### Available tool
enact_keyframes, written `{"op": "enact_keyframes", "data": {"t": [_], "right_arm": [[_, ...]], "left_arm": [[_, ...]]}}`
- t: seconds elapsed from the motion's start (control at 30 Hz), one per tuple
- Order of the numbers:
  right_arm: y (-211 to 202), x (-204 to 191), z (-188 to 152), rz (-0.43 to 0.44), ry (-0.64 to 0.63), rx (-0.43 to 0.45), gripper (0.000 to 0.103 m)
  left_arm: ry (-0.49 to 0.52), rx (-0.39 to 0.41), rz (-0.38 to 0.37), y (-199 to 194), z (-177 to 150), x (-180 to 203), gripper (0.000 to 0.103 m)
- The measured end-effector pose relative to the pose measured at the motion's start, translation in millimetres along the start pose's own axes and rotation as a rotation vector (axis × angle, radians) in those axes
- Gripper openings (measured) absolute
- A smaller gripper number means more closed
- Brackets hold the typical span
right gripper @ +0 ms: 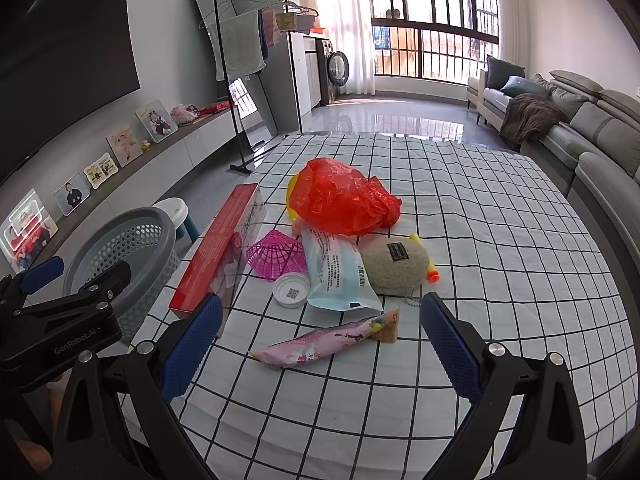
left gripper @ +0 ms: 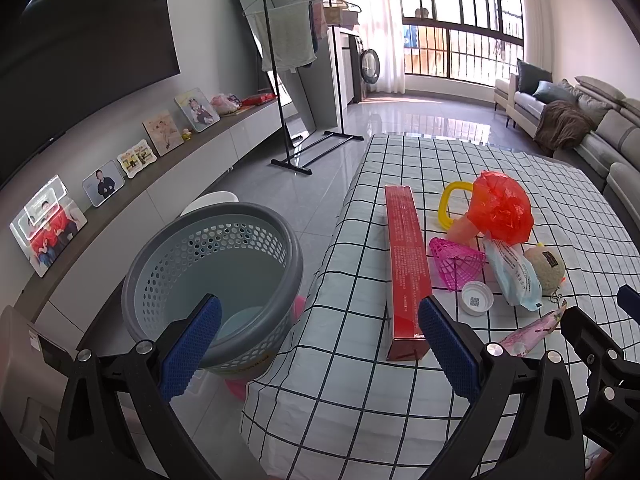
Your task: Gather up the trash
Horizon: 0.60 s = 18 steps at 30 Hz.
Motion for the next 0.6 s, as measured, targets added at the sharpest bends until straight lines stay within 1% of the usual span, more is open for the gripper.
{"op": "enact_keyframes", "data": {"t": [0.6], "right_arm": [[0.6, 0.1, -0.8, 0.003, 0.002, -0.001, 0.095]], "left_arm": [[0.000, 0.000, 0.001, 0.2, -0.3, -0.3, 0.097]]}}
Point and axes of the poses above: each gripper's, at about its wrist camera, not at the fingertips, and y roughly the way its jaws point, x to its right, z to its top, the point moved 7 cm from there along y, roughly the way its jaws point, and after that the axes turned 2 degrees about -x, right-handed, at the moved point
